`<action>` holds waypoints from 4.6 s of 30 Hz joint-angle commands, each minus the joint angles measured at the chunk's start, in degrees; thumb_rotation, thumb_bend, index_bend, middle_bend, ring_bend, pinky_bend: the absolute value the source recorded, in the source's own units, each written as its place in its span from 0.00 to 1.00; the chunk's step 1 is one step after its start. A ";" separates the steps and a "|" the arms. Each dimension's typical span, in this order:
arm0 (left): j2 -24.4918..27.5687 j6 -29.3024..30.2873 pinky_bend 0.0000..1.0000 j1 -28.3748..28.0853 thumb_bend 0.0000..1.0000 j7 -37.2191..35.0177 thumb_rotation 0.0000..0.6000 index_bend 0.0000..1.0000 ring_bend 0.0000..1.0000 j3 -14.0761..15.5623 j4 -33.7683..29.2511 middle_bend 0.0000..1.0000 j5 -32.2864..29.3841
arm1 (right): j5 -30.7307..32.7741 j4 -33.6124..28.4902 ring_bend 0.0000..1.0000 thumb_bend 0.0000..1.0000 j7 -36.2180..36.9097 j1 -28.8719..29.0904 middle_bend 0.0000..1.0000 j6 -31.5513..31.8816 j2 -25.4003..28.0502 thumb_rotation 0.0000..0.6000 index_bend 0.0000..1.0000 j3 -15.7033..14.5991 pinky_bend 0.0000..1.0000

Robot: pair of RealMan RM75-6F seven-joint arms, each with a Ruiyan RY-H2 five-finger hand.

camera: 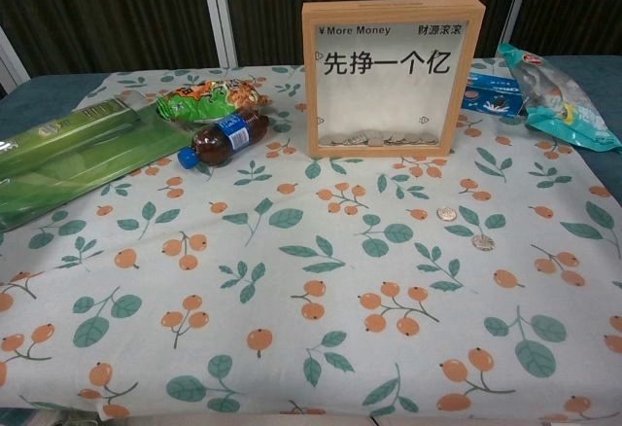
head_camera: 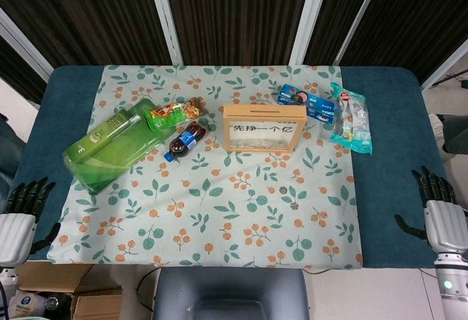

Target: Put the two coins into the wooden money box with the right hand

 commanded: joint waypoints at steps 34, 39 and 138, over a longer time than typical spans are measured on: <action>-0.68 -0.40 0.00 -0.33 0.34 0.25 1.00 0.00 0.00 -0.12 0.62 0.00 0.06 | -2.40 -4.91 0.00 0.39 -21.09 13.95 0.00 -9.30 -8.18 1.00 0.00 4.18 0.00; -0.76 -0.65 0.00 -0.38 0.34 0.30 1.00 0.00 0.00 -0.05 0.64 0.00 -0.07 | 0.87 0.50 0.00 0.39 -28.32 18.18 0.00 -12.67 -15.97 1.00 0.00 4.61 0.00; -2.22 -2.85 0.00 -0.37 0.34 -5.07 1.00 0.00 0.00 0.69 6.47 0.00 -1.47 | -1.59 40.33 0.00 0.38 -15.89 24.52 0.05 -16.28 -44.36 1.00 0.69 1.00 0.00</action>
